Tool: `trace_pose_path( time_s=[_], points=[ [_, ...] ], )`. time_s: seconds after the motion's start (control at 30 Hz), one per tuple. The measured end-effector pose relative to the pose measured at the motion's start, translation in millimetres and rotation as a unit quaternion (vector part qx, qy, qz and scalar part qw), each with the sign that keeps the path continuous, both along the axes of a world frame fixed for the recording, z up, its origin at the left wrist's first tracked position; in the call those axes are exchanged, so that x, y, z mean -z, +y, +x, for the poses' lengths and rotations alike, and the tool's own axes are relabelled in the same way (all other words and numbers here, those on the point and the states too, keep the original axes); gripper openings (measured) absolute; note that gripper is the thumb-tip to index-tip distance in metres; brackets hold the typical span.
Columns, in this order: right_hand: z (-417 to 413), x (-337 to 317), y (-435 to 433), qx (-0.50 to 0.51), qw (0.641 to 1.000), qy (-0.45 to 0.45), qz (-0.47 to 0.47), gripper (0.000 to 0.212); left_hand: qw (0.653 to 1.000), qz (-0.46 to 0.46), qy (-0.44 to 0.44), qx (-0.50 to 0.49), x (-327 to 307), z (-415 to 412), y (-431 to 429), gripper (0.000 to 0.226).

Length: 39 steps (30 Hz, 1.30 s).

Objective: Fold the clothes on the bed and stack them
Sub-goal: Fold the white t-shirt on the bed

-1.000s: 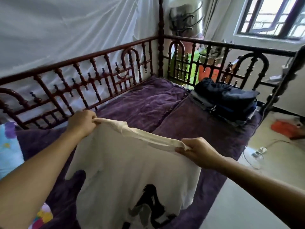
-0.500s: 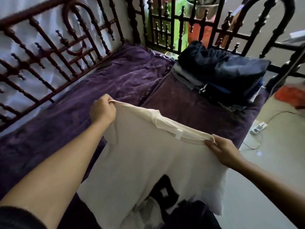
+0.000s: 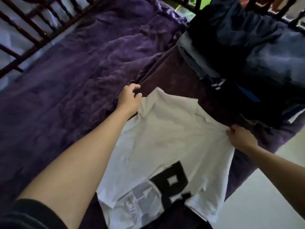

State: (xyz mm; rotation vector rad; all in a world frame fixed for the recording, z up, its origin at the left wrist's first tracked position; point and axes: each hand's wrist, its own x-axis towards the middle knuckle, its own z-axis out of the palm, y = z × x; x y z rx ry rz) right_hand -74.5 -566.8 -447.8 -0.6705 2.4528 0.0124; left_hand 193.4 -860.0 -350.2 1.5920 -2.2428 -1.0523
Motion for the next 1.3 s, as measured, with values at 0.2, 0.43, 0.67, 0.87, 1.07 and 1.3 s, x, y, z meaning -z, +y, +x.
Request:
trace_pose_path(
  time_s=[0.2,0.43,0.67,0.87,1.07,1.3],
  points=[
    [44.5,-3.7,-77.9,-0.156,0.987,-0.028,0.013,0.04,0.976,0.077,-0.119,-0.165,29.4,138.6,32.6,0.021],
    [144.1,6.8,-226.4,-0.394,0.916,-0.017,-0.075,0.05,0.917,0.173,-0.254,-0.255,77.2,267.9,72.4,0.032],
    [166.1,63.1,-287.0,-0.429,0.896,0.083,-0.082,0.043,0.889,0.158,-0.256,-0.344,152.8,304.1,52.5,0.059],
    [122.5,57.1,-355.3,-0.118,0.951,0.007,-0.287,0.023,0.896,-0.021,-0.177,-0.406,150.7,308.3,7.5,0.016],
    [112.5,69.4,-383.3,-0.085,0.96,-0.031,-0.266,0.025,0.895,0.016,-0.084,-0.438,165.1,317.3,-36.3,0.035],
    [174.0,50.7,-276.0,-0.298,0.93,0.02,-0.212,0.068,0.91,-0.031,-0.073,-0.407,162.9,313.7,85.5,0.024]
  ],
)
